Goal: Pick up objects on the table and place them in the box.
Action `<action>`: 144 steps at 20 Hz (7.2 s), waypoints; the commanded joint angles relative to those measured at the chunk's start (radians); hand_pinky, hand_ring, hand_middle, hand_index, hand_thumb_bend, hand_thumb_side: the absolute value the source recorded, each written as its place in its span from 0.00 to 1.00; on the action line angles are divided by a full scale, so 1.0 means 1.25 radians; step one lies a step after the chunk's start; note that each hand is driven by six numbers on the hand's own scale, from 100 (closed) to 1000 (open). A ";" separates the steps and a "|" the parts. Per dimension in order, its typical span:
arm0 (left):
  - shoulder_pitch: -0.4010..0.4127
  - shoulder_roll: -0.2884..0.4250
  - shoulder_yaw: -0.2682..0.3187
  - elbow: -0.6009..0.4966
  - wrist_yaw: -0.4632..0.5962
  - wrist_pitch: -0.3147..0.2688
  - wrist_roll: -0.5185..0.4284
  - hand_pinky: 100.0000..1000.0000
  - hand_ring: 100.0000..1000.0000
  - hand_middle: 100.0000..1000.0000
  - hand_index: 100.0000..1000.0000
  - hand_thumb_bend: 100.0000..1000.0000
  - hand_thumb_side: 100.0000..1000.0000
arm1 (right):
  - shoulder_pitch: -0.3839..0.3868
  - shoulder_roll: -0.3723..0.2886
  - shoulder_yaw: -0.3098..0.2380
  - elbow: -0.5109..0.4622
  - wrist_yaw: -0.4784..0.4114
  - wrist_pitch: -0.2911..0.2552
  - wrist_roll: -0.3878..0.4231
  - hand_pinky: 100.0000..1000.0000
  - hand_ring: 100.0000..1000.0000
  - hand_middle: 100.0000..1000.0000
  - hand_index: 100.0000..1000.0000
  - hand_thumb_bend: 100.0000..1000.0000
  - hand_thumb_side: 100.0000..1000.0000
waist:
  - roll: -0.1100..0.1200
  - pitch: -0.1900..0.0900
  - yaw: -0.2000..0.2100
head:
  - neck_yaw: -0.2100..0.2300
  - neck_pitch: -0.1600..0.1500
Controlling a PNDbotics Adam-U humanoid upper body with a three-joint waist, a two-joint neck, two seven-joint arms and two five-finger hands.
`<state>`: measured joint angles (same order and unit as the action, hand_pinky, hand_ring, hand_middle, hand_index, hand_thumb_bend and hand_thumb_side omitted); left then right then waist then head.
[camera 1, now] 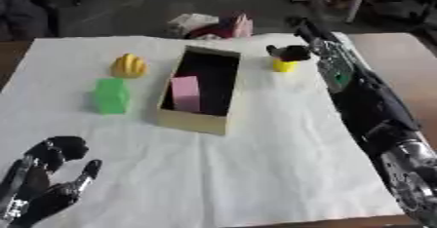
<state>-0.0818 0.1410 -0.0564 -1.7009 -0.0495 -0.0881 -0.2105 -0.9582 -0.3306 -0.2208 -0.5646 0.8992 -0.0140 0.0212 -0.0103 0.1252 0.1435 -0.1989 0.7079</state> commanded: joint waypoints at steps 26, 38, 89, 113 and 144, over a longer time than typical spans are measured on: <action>-0.016 0.011 -0.001 -0.015 0.003 0.003 -0.001 0.71 0.63 0.58 0.66 0.37 0.00 | -0.033 0.070 0.186 -0.147 -0.050 -0.006 -0.121 0.64 0.45 0.26 0.41 0.06 0.07 | 0.009 -0.003 0.009 | -0.012 -0.022; -0.013 0.012 0.002 -0.015 0.002 0.003 0.001 0.71 0.63 0.58 0.66 0.37 0.00 | -0.019 0.084 0.213 -0.201 0.136 -0.093 0.082 0.78 0.76 0.84 0.95 0.42 0.38 | 0.009 -0.006 0.004 | -0.003 -0.015; -0.636 0.340 -0.059 0.682 -0.686 -0.172 -0.214 0.79 0.78 0.76 0.84 0.55 0.06 | 0.578 -0.027 0.202 -0.919 -0.664 -0.086 0.135 0.69 0.59 0.60 0.81 0.01 0.30 | 0.006 0.005 -0.202 | 0.169 -0.009; -0.691 0.292 -0.161 0.436 -0.459 -0.183 -0.208 0.67 0.49 0.44 0.62 0.43 0.03 | 0.584 -0.006 0.195 -0.917 -0.656 -0.076 0.119 0.69 0.58 0.59 0.80 0.00 0.32 | 0.010 0.012 -0.235 | 0.181 -0.016; -0.698 0.217 -0.195 0.465 -0.492 -0.206 -0.384 0.79 0.73 0.74 0.85 0.86 0.24 | 0.564 0.011 0.200 -0.907 -0.658 -0.083 0.150 0.70 0.59 0.59 0.80 0.00 0.36 | 0.015 0.023 -0.274 | 0.184 -0.035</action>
<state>-0.9393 0.3806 -0.3101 -1.0905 -0.6745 -0.3458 -0.6717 -0.2387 -0.3039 0.0375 -1.6890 0.0763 -0.1160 0.2049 0.0106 0.1692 -0.1982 0.0343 0.6761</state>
